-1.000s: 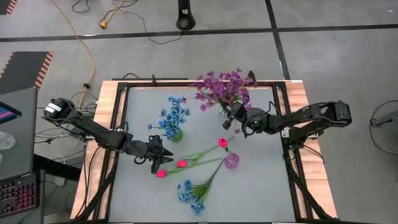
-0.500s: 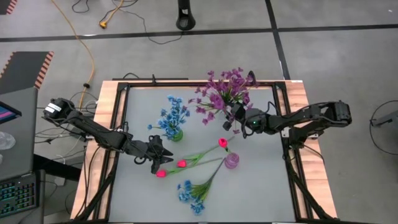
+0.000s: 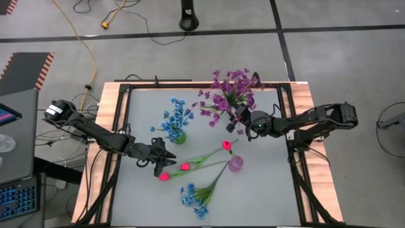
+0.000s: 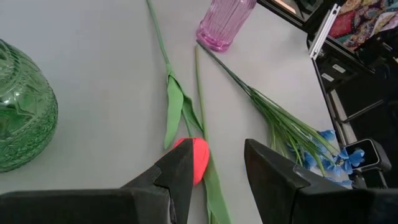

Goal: Sort flowers into vase by color
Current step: Put the purple flowers into the transparent flower vase

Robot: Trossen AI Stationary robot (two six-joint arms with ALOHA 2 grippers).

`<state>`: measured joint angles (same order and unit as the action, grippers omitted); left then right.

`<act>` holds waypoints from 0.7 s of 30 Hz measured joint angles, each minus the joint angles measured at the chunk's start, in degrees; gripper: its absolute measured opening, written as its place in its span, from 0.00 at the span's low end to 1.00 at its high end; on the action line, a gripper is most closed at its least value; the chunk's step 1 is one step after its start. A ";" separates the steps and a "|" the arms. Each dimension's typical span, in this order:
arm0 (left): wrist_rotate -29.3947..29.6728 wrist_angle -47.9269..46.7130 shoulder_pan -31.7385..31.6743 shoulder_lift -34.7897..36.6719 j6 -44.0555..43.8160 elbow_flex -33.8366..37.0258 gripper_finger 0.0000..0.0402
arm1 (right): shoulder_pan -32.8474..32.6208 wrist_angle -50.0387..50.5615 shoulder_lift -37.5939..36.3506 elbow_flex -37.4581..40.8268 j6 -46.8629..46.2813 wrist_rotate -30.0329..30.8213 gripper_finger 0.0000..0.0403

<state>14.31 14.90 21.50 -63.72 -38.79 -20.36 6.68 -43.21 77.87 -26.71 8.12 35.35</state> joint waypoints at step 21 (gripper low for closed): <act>0.02 0.00 0.00 0.00 0.00 0.00 0.32 | -0.31 0.05 0.01 -2.37 -0.25 1.07 0.08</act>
<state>14.33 14.90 21.50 -63.72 -38.79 -20.36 6.37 -43.16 77.87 -29.08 7.87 36.42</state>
